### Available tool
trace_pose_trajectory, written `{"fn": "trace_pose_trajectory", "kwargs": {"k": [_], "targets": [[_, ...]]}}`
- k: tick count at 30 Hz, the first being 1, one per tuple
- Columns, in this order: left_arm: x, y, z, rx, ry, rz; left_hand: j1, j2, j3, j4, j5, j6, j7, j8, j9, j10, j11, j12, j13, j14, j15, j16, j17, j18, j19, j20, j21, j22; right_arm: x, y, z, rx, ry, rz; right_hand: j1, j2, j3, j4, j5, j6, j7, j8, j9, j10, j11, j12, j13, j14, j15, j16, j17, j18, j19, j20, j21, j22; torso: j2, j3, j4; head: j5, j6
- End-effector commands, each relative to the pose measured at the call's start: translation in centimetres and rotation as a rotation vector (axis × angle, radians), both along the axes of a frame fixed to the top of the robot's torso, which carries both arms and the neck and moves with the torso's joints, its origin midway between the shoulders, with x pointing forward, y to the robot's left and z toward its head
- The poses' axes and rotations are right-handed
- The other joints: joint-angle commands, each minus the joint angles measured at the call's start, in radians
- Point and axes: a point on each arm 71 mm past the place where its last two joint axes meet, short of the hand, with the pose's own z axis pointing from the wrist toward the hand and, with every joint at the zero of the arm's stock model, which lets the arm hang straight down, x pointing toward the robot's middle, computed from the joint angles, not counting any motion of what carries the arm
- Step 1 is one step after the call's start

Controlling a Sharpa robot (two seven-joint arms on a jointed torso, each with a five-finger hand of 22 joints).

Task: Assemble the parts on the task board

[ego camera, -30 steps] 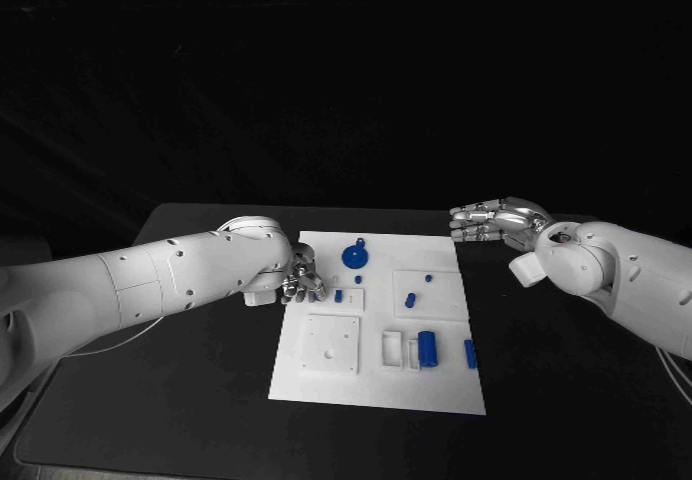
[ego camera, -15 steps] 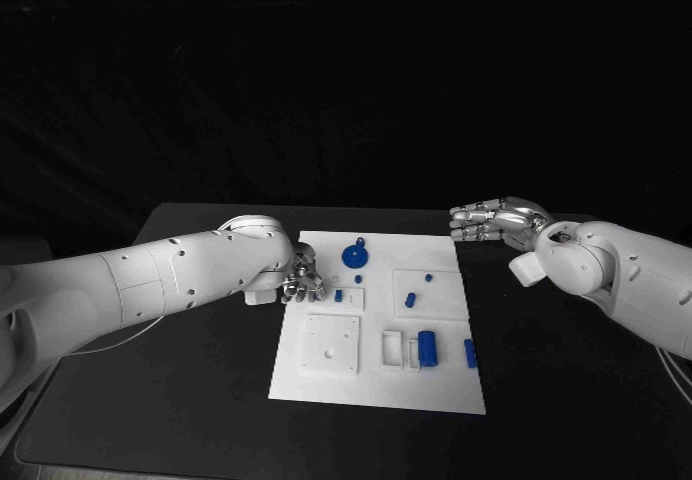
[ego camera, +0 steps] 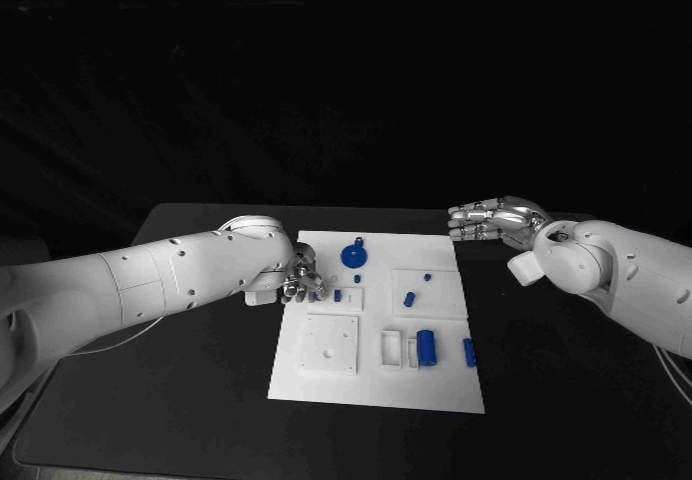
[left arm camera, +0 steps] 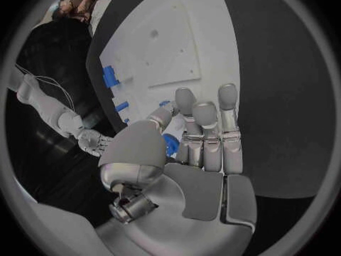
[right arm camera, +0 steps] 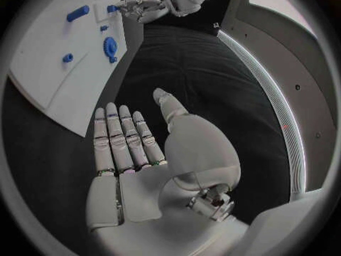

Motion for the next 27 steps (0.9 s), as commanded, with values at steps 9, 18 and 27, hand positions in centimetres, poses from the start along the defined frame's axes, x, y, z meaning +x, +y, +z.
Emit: {"fn": "trace_pose_trajectory", "kwargs": {"k": [9, 18, 27], "targets": [[-0.34, -1.08, -0.4, -0.021, 0.035, -0.015, -0.017, -0.001, 0.055, -0.023, -0.022, 0.142, -0.098, -0.059, 0.058, 0.045, -0.007, 0.015, -0.01, 0.004, -0.002, 0.006, 0.002, 0.007, -0.002, 0.0, 0.0, 0.016, -0.05, 0.24, 0.02, -0.002, -0.004, 0.018, -0.001, 0.006, 0.007, 0.001, 0.005, -0.005, 0.0, 0.001, 0.001, -0.001, 0.002, -0.002, -0.001, -0.001, -0.002, -0.002, 0.001, -0.004, -0.009, 0.001, -0.001, 0.0, 0.0, 0.0, -0.0012, -0.001, 0.0], [-0.16, -1.11, -0.39, -0.02, 0.029, -0.006, -0.031, 0.004, 0.054, -0.022, -0.02, 0.18, -0.098, -0.111, 0.076, 0.046, -0.001, 0.025, -0.018, 0.004, 0.001, 0.003, 0.003, 0.012, -0.003, 0.005, -0.001, 0.016, -0.05, 0.18, 0.02, -0.003, -0.004, 0.017, 0.001, 0.006, 0.009, 0.0, 0.004, -0.006, -0.001, 0.001, 0.001, -0.001, 0.002, -0.002, -0.001, -0.002, -0.003, -0.002, 0.001, -0.004, -0.01, 0.001, -0.001, 0.0, -0.001, -0.0004, -0.0005, -0.004, 0.001], [0.2, -0.67, -0.27, -0.017, 0.004, 0.023, -0.018, -0.017, -0.006, 0.038, -0.141, 0.172, -0.102, -0.112, 0.088, 0.045, -0.001, 0.021, -0.017, 0.004, -0.001, -0.003, 0.001, 0.008, 0.0, 0.003, -0.007, 0.014, -0.04, 0.16, 0.01, -0.003, -0.005, 0.017, 0.001, 0.006, 0.009, 0.0, 0.004, -0.006, -0.001, 0.001, 0.001, -0.001, 0.002, -0.002, -0.001, -0.002, -0.003, -0.002, 0.001, -0.004, -0.01, 0.001, -0.001, 0.0, 0.0, -0.0006, 0.0005, -0.007, 0.003]]}}
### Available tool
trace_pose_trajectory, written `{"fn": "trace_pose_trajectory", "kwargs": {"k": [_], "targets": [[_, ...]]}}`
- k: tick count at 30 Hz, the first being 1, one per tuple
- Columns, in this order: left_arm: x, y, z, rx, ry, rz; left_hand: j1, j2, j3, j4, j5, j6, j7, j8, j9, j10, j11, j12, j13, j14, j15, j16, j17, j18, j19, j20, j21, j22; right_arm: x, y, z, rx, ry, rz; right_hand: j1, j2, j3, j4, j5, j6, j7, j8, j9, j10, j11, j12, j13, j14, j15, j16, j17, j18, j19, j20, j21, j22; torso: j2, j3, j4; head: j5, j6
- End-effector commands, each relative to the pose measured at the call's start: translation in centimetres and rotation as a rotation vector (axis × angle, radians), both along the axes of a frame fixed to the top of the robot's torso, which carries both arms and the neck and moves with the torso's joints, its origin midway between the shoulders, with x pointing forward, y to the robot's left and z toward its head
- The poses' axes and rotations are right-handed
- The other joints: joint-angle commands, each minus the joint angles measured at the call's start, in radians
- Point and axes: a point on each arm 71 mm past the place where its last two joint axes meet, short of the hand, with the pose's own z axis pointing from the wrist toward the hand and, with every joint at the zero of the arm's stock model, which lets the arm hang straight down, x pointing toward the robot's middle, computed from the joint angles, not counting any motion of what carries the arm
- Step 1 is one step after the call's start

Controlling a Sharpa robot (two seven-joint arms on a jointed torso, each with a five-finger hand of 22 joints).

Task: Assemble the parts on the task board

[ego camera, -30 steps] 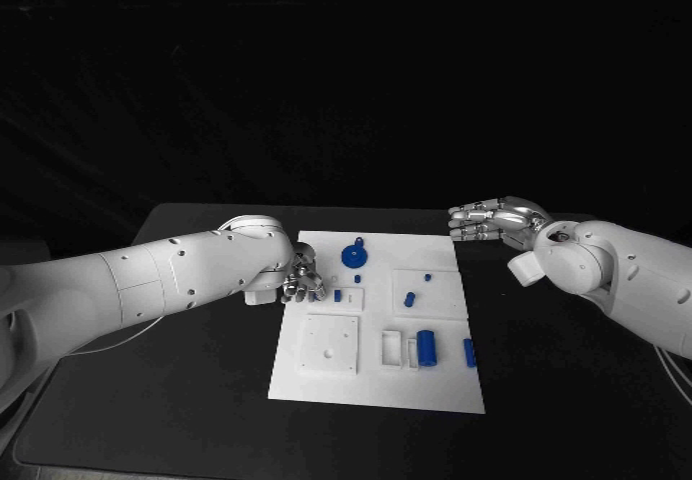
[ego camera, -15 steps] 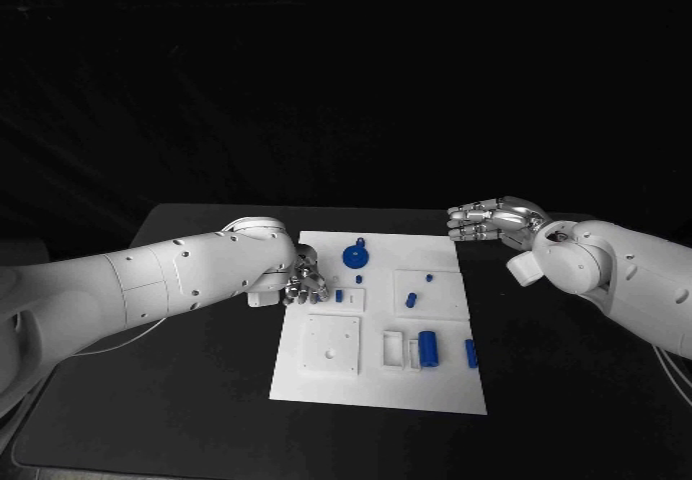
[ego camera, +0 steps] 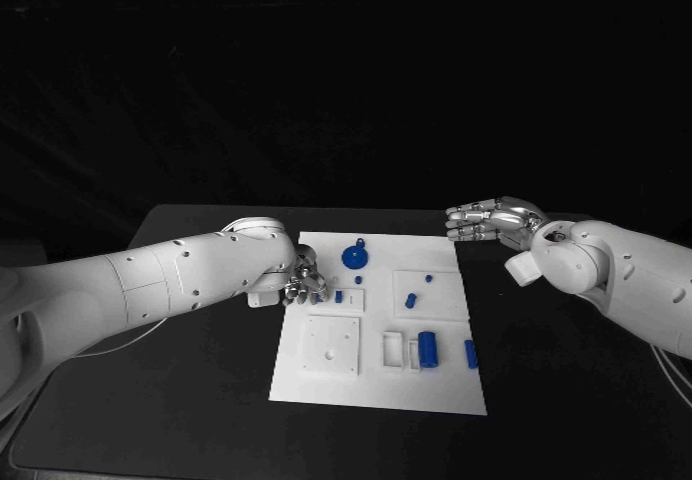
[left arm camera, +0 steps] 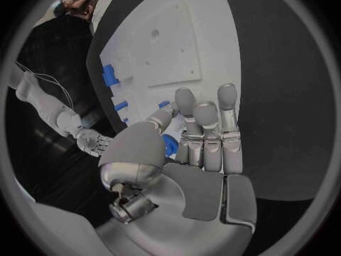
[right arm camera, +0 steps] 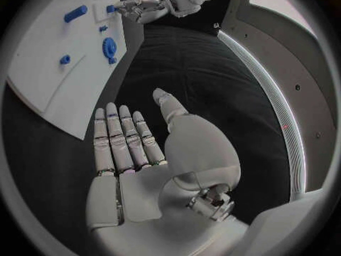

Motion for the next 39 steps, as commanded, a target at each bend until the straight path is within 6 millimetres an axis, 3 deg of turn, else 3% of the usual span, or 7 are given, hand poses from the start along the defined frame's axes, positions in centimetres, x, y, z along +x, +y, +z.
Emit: {"fn": "trace_pose_trajectory", "kwargs": {"k": [1, 3, 8, 26, 29, 32, 39], "targets": [[0.0, -0.1, -0.1, -0.01, -0.009, 0.011, 0.015, -0.022, -0.038, 0.03, -0.032, 0.107, -0.115, 0.0, 0.0, 0.04, -0.006, -0.002, 0.002, 0.003, -0.004, -0.004, -0.001, 0.008, 0.0, 0.002, -0.009, 0.013, 0.0, 0.1, 0.0, 0.0, -0.004, 0.016, 0.001, 0.006, 0.003, 0.0, 0.004, -0.006, -0.001, 0.001, 0.001, -0.001, 0.002, -0.002, -0.001, -0.001, -0.003, -0.002, 0.001, -0.004, -0.006, -0.003, -0.001, 0.0, 0.0, -0.0002, 0.0005, -0.001, 0.001], [0.1, 0.0, -0.1, -0.005, -0.014, 0.015, 0.012, -0.042, -0.075, 0.057, -0.088, 0.11, -0.119, 0.0, -0.001, 0.04, -0.007, -0.003, 0.005, 0.003, -0.004, -0.004, -0.001, 0.006, 0.001, 0.001, -0.011, 0.013, 0.0, 0.1, 0.0, 0.0, -0.004, 0.016, 0.001, 0.006, 0.003, 0.0, 0.004, -0.006, -0.001, 0.001, 0.001, -0.001, 0.002, -0.002, -0.001, -0.001, -0.003, -0.002, 0.001, -0.004, -0.006, -0.003, -0.001, 0.0, 0.0, -0.0003, 0.0003, -0.002, 0.001], [0.2, 0.2, 0.0, 0.002, -0.021, 0.022, 0.068, -0.044, -0.254, 0.116, -0.077, 0.114, -0.119, 0.0, -0.009, 0.041, -0.008, -0.011, 0.017, 0.003, -0.005, -0.006, 0.0, 0.002, 0.005, -0.001, -0.021, 0.015, -0.1, 0.1, 0.0, -0.001, -0.004, 0.015, 0.001, 0.006, 0.003, 0.0, 0.004, -0.006, -0.001, 0.001, 0.001, -0.001, 0.002, -0.002, -0.001, -0.001, -0.003, -0.002, 0.001, -0.004, -0.006, -0.003, -0.001, 0.0, 0.0, -0.0005, 0.0005, -0.002, 0.001], [0.4, 0.8, 0.1, -0.007, -0.044, 0.036, 0.073, -0.069, -0.305, 0.15, -0.102, 0.116, -0.119, 0.001, -0.011, 0.04, -0.006, -0.015, 0.022, 0.0, -0.005, -0.008, 0.0, 0.002, 0.006, -0.001, -0.027, 0.015, -0.1, 0.0, -0.1, 0.0, -0.004, 0.015, 0.001, 0.006, 0.004, -0.001, 0.004, -0.008, 0.0, 0.001, 0.001, -0.001, 0.002, -0.002, -0.001, -0.002, -0.002, -0.002, 0.001, -0.004, -0.005, -0.002, -0.001, 0.0, 0.0, -0.0004, -0.0006, -0.001, 0.003], [0.4, 1.0, 0.2, -0.02, -0.056, 0.039, 0.055, -0.133, -0.286, 0.212, -0.225, 0.124, -0.115, 0.003, -0.004, 0.04, -0.002, -0.025, 0.019, -0.007, 0.0, -0.015, -0.003, 0.001, 0.001, 0.003, -0.034, 0.013, -0.1, 0.0, -0.1, 0.0, -0.003, 0.015, 0.001, 0.006, 0.004, -0.001, 0.004, -0.008, 0.0, 0.001, 0.001, -0.001, 0.002, -0.002, -0.001, -0.002, -0.002, -0.002, 0.001, -0.004, -0.005, -0.002, -0.001, 0.0, 0.0, -0.0004, -0.0007, -0.003, 0.005], [0.4, 1.2, 0.2, -0.033, -0.063, 0.038, 0.034, -0.22, -0.294, 0.277, -0.23, 0.122, -0.113, 0.001, -0.003, 0.038, -0.001, -0.032, 0.016, -0.012, -0.002, -0.019, -0.004, -0.001, -0.002, -0.001, -0.038, 0.012, -0.1, 0.0, -0.2, 0.0, -0.002, 0.015, 0.001, 0.006, 0.004, -0.001, 0.004, -0.008, 0.0, 0.001, 0.001, -0.001, 0.002, -0.002, -0.001, -0.002, -0.002, -0.002, 0.001, -0.004, -0.005, -0.002, -0.001, 0.0, 0.0, -0.0008, -0.0007, -0.005, 0.006], [0.2, 1.4, 0.7, -0.092, -0.073, 0.039, 0.136, -0.287, -0.449, 0.441, -0.229, 0.086, -0.101, 0.0, -0.007, 0.032, 0.006, -0.08, 0.005, -0.033, 0.002, -0.046, -0.013, -0.008, -0.016, 0.0, -0.066, 0.005, -0.1, -0.2, -0.3, -0.002, 0.0, 0.01, -0.001, 0.006, 0.003, 0.0, 0.005, -0.01, 0.0, 0.001, 0.001, -0.001, 0.002, -0.002, -0.001, -0.002, -0.002, -0.002, 0.001, -0.004, -0.005, -0.002, -0.001, 0.0, -0.001, -0.002, 0.0013, -0.008, 0.006]]}}
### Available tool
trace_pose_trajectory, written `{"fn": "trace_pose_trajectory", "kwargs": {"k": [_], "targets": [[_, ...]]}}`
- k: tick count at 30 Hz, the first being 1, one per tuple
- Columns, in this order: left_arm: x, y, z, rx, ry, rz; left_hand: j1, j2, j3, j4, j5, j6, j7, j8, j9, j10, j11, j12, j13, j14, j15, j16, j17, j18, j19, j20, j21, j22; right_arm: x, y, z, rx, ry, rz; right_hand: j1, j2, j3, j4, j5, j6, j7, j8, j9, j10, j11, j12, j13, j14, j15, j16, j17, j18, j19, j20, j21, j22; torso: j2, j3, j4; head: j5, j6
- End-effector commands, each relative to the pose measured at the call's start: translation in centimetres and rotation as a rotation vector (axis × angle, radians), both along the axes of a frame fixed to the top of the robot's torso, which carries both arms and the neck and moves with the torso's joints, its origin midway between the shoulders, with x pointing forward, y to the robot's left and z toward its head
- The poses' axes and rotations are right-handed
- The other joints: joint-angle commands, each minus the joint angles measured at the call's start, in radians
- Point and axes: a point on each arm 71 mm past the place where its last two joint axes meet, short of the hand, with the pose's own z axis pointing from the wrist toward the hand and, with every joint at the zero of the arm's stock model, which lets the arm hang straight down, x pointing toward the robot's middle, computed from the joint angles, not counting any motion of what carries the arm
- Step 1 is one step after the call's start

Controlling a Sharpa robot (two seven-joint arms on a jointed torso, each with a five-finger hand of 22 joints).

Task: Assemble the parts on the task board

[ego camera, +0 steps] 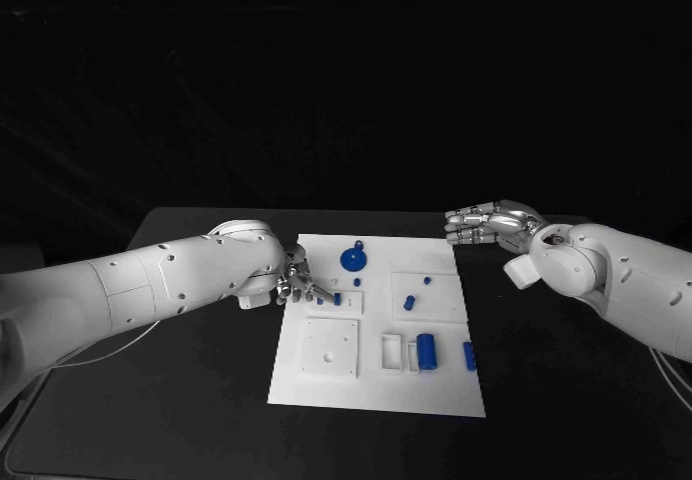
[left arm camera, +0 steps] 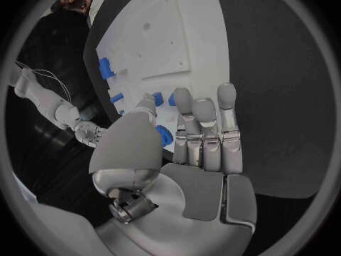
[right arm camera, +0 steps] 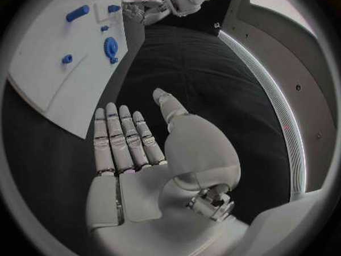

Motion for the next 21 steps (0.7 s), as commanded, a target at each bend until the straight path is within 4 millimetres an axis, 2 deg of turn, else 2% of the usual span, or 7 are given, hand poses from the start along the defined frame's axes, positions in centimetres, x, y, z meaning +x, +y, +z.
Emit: {"fn": "trace_pose_trajectory", "kwargs": {"k": [1, 4, 11, 15, 17, 18, 21], "targets": [[0.0, -0.4, 0.6, -0.073, -0.024, -0.01, 0.011, -0.005, -0.022, 0.014, -0.002, -0.026, 0.004, -0.005, -0.01, 0.031, 0.01, -0.013, -0.002, -0.011, 0.0, -0.008, -0.004, -0.008, -0.005, -0.001, -0.008, 0.004, 0.0, 0.0, 0.0, 0.0, -0.004, 0.013, -0.001, 0.006, 0.003, 0.0, 0.005, -0.01, 0.0, 0.001, 0.001, -0.001, 0.002, -0.002, -0.001, -0.002, -0.002, -0.002, 0.001, -0.004, -0.005, -0.002, -0.001, 0.0, -0.001, -0.0007, 0.0015, -0.002, -0.001], [0.0, -0.3, 1.2, -0.124, -0.027, -0.008, 0.014, 0.007, -0.022, 0.009, -0.002, -0.088, 0.02, 0.001, -0.063, -0.017, 0.017, -0.037, -0.007, -0.049, 0.003, -0.026, -0.016, -0.014, -0.028, -0.001, -0.031, -0.005, 0.0, -0.1, -0.1, 0.0, -0.003, 0.011, -0.005, 0.004, 0.0, 0.003, 0.006, -0.01, 0.0, 0.001, 0.001, -0.002, 0.002, -0.002, -0.001, -0.002, -0.002, -0.002, 0.001, -0.004, -0.006, -0.002, -0.001, 0.0, -0.002, 0.0011, 0.0017, 0.0, 0.005], [0.5, -0.6, 3.4, -0.34, -0.157, -0.047, 0.047, 0.059, -0.013, -0.041, -0.001, -0.209, 0.076, 0.02, -0.223, -0.188, 0.078, -0.156, -0.098, -0.207, 0.07, -0.148, -0.119, -0.013, -0.134, 0.061, -0.179, -0.105, 0.0, -0.5, -0.1, -0.005, -0.003, -0.002, -0.007, 0.006, -0.004, 0.006, 0.008, -0.01, 0.0, 0.001, 0.001, -0.002, 0.002, -0.002, -0.001, -0.002, -0.002, -0.002, 0.001, -0.004, -0.006, -0.002, -0.001, 0.0, -0.001, 0.0, 0.0051, -0.002, 0.019], [0.8, -1.4, 5.0, -0.468, -0.344, -0.134, 0.083, 0.154, -0.039, -0.188, 0.035, -0.207, 0.098, 0.04, -0.542, -0.214, 0.105, -0.226, -0.262, -0.244, 0.101, -0.197, -0.243, 0.004, -0.123, 0.098, -0.281, -0.234, 0.0, -0.6, -0.2, -0.006, -0.003, -0.008, -0.007, 0.006, -0.004, 0.006, 0.008, -0.01, 0.0, 0.001, 0.001, -0.002, 0.002, -0.002, -0.001, -0.002, -0.002, -0.002, 0.001, -0.004, -0.006, -0.002, -0.001, 0.0, -0.001, -0.0006, 0.0016, -0.002, 0.022], [0.7, -1.8, 5.6, -0.51, -0.428, -0.182, 0.279, 0.227, 0.04, -0.307, 0.121, -0.16, 0.096, 0.013, -0.632, -0.223, 0.104, -0.291, -0.333, -0.25, 0.097, -0.214, -0.271, 0.009, -0.126, 0.096, -0.282, -0.26, 0.0, -0.5, -0.2, -0.006, -0.003, -0.008, -0.006, 0.008, -0.004, 0.007, 0.008, -0.011, 0.001, 0.001, 0.001, -0.002, 0.002, -0.002, -0.001, -0.002, 0.0, -0.002, 0.001, -0.004, -0.006, -0.002, -0.001, 0.0, 0.0, -0.0006, -0.0005, 0.0, 0.025], [0.7, -2.0, 5.8, -0.523, -0.461, -0.204, 0.314, 0.22, 0.083, -0.356, 0.134, -0.125, 0.109, -0.017, -0.694, -0.192, 0.111, -0.38, -0.411, -0.243, 0.1, -0.232, -0.292, 0.015, -0.13, 0.096, -0.274, -0.261, 0.0, -0.4, -0.2, -0.006, -0.003, -0.008, -0.003, 0.009, -0.001, 0.005, 0.007, -0.01, 0.001, 0.001, 0.001, -0.002, 0.002, -0.002, -0.001, -0.001, 0.0, -0.002, 0.001, -0.004, -0.004, -0.002, -0.001, 0.0, 0.001, -0.0005, -0.0014, 0.001, 0.027], [0.5, -2.7, 6.2, -0.543, -0.532, -0.264, 0.326, 0.214, 0.15, -0.422, 0.133, -0.142, 0.124, -0.008, -0.822, -0.152, 0.124, -0.521, -0.494, -0.221, 0.102, -0.239, -0.314, 0.031, -0.134, 0.094, -0.25, -0.207, 0.1, -0.2, -0.2, -0.005, -0.004, -0.007, -0.006, 0.007, 0.013, 0.0, 0.007, -0.01, 0.001, 0.001, 0.001, -0.001, 0.002, -0.002, -0.001, -0.001, 0.0, -0.002, 0.001, -0.003, -0.004, -0.002, -0.001, 0.0, 0.001, -0.0005, -0.0011, -0.002, 0.03]]}}
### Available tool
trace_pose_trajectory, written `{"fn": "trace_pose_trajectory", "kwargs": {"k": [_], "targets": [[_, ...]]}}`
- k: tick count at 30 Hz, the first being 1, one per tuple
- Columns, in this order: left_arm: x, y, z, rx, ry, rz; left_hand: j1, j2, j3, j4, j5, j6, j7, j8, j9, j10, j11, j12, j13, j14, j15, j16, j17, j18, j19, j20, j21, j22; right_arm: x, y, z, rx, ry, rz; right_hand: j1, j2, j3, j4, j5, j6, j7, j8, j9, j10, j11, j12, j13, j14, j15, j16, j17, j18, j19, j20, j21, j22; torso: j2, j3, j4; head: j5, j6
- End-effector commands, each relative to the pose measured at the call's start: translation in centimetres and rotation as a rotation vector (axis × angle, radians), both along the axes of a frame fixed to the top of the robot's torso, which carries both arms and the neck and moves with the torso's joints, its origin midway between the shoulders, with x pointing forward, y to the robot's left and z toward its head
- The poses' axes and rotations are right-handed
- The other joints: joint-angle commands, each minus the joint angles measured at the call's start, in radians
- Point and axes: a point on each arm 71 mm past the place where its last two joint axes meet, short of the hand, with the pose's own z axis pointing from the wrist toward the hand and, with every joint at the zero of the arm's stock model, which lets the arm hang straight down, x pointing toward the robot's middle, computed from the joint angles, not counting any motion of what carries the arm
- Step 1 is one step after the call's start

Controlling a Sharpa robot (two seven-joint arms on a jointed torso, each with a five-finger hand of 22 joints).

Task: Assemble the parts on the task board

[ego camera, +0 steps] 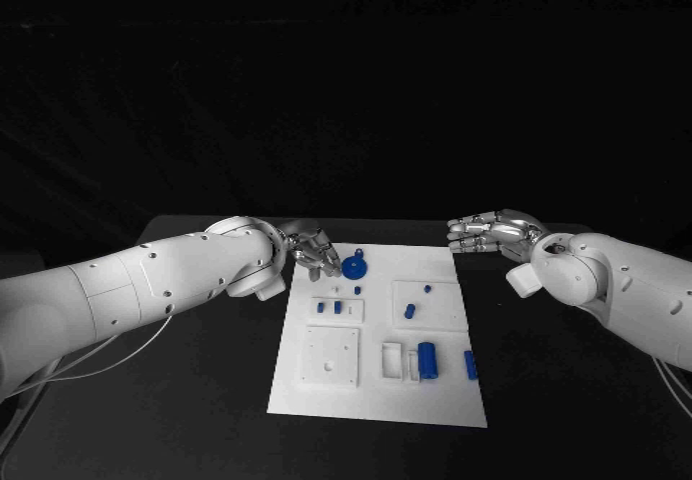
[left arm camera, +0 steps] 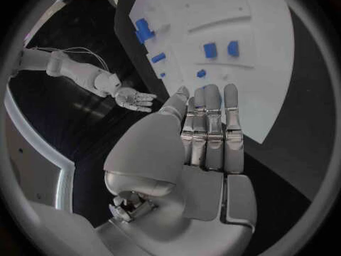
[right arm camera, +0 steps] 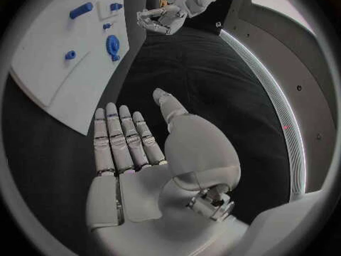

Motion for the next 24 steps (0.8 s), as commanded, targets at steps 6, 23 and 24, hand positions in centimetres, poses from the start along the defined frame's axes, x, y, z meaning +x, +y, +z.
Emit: {"fn": "trace_pose_trajectory", "kwargs": {"k": [6, 23, 24], "targets": [[-0.5, -2.4, 1.4, -0.1, -0.3, -0.176, -0.005, -0.013, 0.14, -0.142, -0.014, 0.017, 0.019, -0.001, -0.24, -0.009, 0.017, -0.089, -0.031, 0.115, -0.01, -0.083, -0.04, 0.055, -0.013, -0.008, 0.098, 0.204, 0.0, 0.5, 0.0, 0.002, -0.009, 0.011, -0.011, 0.004, 0.008, 0.0, 0.004, -0.004, -0.001, 0.001, 0.001, -0.001, 0.002, -0.002, -0.001, -0.001, -0.001, -0.002, 0.001, -0.003, -0.003, -0.002, -0.001, 0.0, 0.002, 0.0, -0.0012, -0.005, 0.013], [-0.4, -4.5, -1.6, 0.196, -0.341, -0.304, -0.05, -0.075, 0.097, -0.106, -0.071, -0.069, 0.015, -0.001, -0.298, -0.208, 0.064, -0.09, -0.033, 0.138, 0.002, -0.035, 0.051, 0.059, 0.065, 0.006, 0.044, 0.173, 0.0, 1.1, 0.1, 0.008, -0.016, 0.022, -0.011, 0.004, 0.007, 0.001, 0.005, -0.003, -0.001, 0.001, 0.001, -0.001, 0.002, -0.002, -0.001, -0.001, -0.001, -0.002, 0.001, -0.003, -0.004, -0.002, -0.001, 0.0, 0.005, 0.0012, -0.0043, -0.006, 0.015], [-0.4, -4.6, -1.9, 0.22, -0.347, -0.31, -0.033, -0.079, 0.084, -0.1, -0.07, -0.078, 0.019, -0.001, -0.297, -0.237, 0.071, -0.089, -0.032, 0.125, 0.009, -0.035, 0.039, 0.061, 0.062, 0.012, 0.038, 0.173, 0.0, 1.1, 0.1, 0.008, -0.017, 0.022, -0.011, 0.004, 0.007, 0.001, 0.005, -0.003, -0.001, 0.001, 0.001, -0.001, 0.002, -0.002, -0.001, -0.001, -0.001, -0.002, 0.001, -0.003, -0.004, -0.002, -0.001, 0.0, 0.004, 0.0009, -0.0044, -0.006, 0.015]]}}
